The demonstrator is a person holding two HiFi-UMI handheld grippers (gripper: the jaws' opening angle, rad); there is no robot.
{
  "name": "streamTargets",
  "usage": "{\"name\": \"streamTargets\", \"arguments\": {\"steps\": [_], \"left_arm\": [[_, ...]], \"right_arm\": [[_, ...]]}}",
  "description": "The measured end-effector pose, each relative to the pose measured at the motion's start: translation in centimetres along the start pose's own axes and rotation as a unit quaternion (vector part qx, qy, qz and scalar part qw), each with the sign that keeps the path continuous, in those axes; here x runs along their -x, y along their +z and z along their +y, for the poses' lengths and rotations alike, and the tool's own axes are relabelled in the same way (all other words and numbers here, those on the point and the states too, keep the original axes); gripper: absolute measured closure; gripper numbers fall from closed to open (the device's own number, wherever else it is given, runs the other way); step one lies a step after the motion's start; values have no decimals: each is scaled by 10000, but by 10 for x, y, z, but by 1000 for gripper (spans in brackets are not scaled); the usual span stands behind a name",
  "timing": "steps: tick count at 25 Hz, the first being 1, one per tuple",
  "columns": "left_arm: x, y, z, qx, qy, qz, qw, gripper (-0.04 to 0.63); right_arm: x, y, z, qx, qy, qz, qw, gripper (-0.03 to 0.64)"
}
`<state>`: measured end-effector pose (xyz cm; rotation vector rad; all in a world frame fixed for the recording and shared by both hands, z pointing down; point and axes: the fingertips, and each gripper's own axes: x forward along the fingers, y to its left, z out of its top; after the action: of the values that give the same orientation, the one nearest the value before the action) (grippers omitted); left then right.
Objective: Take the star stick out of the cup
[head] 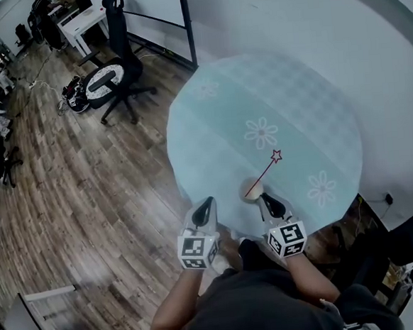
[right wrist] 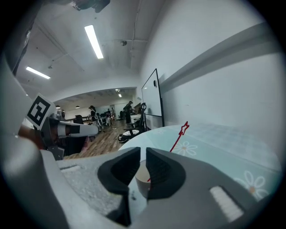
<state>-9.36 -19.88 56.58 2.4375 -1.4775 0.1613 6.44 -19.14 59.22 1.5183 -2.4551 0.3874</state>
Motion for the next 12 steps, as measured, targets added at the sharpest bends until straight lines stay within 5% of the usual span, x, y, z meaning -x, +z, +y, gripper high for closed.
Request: {"name": "streamTargets", "arguments": {"steps": [12], "left_arm": [[-43,-29,10,144,201,443,9987,591]], "right_arm": [[-51,-30,-48,-466,7,572,9973,514]]}}
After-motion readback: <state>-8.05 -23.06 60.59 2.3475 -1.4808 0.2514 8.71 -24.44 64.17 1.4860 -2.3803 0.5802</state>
